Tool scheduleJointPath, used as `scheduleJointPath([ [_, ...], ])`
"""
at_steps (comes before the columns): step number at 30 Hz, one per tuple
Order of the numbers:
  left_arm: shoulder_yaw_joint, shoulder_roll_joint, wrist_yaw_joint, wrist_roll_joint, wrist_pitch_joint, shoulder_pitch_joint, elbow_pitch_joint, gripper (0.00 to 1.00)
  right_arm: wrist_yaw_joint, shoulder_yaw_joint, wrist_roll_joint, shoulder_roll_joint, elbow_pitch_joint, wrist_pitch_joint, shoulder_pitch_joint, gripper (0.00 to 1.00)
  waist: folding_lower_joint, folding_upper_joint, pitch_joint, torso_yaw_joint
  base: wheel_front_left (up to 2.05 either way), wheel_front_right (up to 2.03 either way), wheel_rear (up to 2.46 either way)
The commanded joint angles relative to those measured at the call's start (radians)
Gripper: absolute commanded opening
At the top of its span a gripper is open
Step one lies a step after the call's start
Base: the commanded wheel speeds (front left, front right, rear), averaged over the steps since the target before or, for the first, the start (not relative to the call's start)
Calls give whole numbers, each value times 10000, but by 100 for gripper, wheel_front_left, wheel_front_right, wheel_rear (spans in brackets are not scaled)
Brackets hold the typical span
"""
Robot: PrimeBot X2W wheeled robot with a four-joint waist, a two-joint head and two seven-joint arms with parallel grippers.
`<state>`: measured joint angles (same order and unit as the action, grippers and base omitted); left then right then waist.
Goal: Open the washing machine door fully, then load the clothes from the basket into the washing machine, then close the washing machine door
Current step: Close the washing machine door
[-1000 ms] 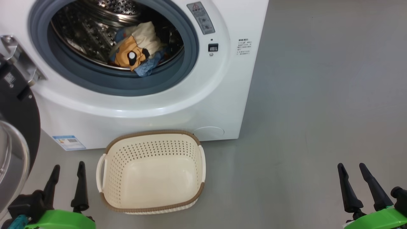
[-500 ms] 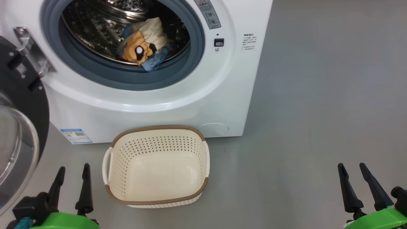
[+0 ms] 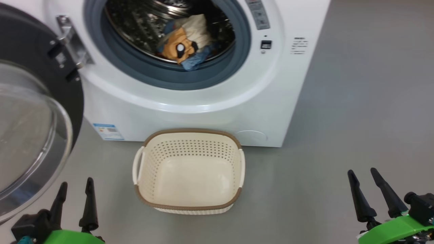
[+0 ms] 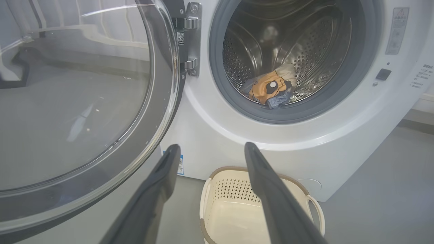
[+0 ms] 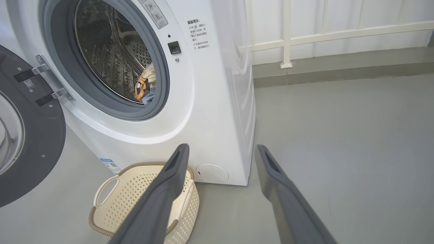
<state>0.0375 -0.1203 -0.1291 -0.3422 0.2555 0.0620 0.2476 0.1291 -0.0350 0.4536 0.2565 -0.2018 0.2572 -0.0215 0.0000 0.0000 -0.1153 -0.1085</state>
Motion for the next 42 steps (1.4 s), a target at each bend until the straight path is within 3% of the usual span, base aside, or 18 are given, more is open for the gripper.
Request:
scheduleJointPath([
  [1, 397, -130, -15, -75, 63, 47, -291, 100, 16, -328, 84, 246, 191, 46, -297, 100, 0, 0, -14, -382, 0, 0, 0],
  [27, 855, 512, -15, -26, 63, -259, -532, 100, 16, -1482, 229, 576, -223, 46, -1247, 100, 0, 0, -41, -3020, 0, 0, 0],
  [42, 1097, 687, -15, -58, 63, -491, -716, 100, 16, -1763, 298, 658, -366, 46, -1507, 100, 0, 0, -40, -4192, 0, 0, 0],
])
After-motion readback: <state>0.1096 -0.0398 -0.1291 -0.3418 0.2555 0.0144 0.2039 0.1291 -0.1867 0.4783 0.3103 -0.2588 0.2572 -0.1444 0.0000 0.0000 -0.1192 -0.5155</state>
